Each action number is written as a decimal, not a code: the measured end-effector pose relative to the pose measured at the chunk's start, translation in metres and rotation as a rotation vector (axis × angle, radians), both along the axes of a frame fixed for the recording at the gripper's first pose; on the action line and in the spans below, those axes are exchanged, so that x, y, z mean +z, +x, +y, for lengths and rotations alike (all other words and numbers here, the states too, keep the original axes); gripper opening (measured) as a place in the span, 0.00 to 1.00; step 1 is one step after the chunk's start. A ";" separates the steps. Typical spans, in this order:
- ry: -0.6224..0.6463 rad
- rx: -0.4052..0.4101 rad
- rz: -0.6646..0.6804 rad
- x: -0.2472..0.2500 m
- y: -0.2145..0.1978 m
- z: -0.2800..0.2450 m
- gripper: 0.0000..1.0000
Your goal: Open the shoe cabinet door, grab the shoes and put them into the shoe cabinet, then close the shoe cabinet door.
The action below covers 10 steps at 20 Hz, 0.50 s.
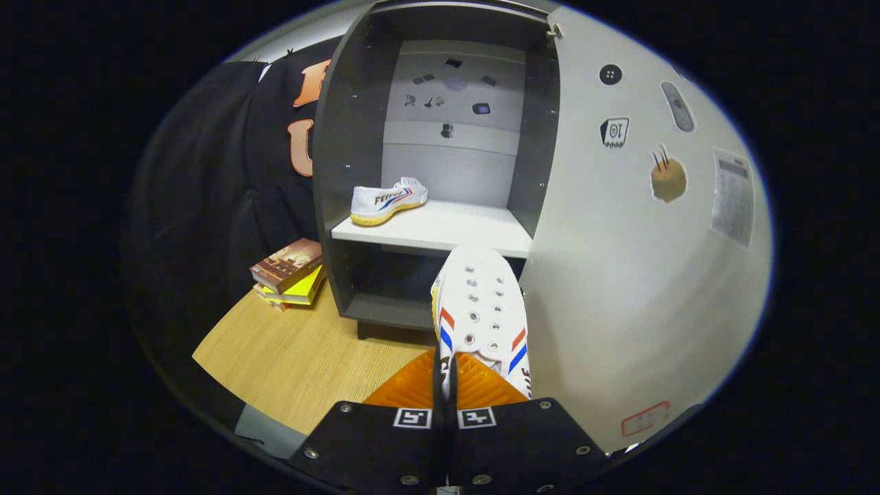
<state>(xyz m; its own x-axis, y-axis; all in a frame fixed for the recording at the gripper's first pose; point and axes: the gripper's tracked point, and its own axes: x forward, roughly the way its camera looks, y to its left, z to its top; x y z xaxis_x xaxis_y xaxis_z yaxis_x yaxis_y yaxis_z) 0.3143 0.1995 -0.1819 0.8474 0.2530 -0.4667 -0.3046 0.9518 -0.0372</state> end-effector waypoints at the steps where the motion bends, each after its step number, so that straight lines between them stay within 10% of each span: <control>1: -0.008 -0.003 -0.019 0.010 0.010 -0.001 0.00; 10: -0.008 -0.016 -0.137 0.079 0.119 0.019 0.00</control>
